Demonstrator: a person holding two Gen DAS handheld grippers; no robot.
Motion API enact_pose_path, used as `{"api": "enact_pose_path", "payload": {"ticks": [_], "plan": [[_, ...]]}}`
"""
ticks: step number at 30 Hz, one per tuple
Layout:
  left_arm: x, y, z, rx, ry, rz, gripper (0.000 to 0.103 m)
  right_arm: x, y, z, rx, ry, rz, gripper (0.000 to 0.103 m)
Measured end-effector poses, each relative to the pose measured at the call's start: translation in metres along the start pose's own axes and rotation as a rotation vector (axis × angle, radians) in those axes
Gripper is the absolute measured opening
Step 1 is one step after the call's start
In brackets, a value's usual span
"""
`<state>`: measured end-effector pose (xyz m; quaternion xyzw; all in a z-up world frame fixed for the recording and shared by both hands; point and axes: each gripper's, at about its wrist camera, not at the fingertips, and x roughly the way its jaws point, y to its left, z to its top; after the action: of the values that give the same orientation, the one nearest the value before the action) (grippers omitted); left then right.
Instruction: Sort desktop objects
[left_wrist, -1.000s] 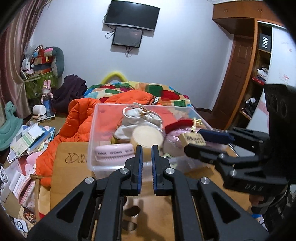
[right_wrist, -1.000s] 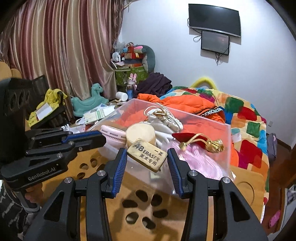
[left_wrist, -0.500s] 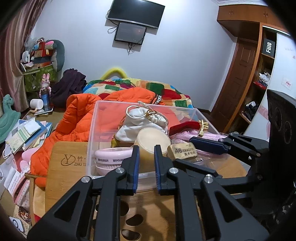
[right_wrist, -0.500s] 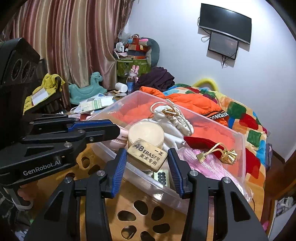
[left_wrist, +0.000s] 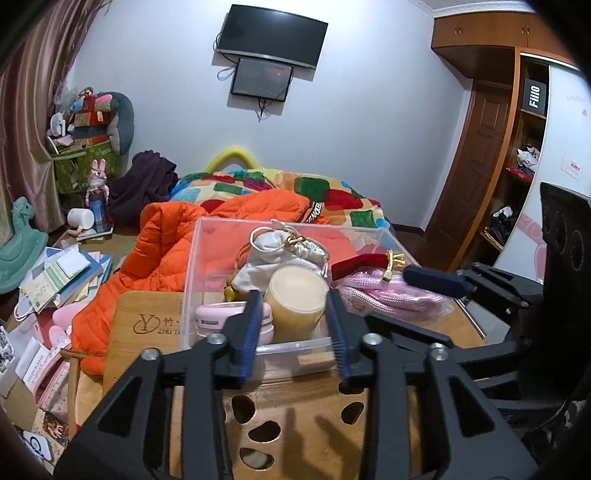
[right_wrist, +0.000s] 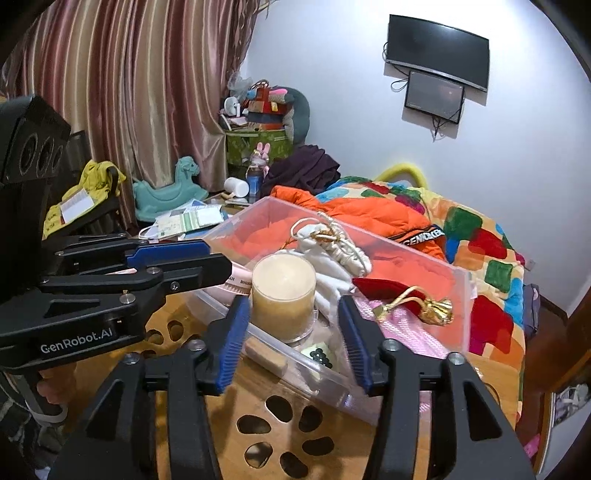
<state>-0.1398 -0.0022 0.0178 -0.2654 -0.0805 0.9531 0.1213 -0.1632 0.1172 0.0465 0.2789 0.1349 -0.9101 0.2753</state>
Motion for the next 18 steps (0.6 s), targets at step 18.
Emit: {"api": "enact_pose_path", "payload": {"ticks": [18], "plan": [[-0.046, -0.024, -0.024, 0.021, -0.046, 0.099, 0.081, -0.077, -0.021, -0.035, 0.164, -0.099, -0.108, 0.096]]}}
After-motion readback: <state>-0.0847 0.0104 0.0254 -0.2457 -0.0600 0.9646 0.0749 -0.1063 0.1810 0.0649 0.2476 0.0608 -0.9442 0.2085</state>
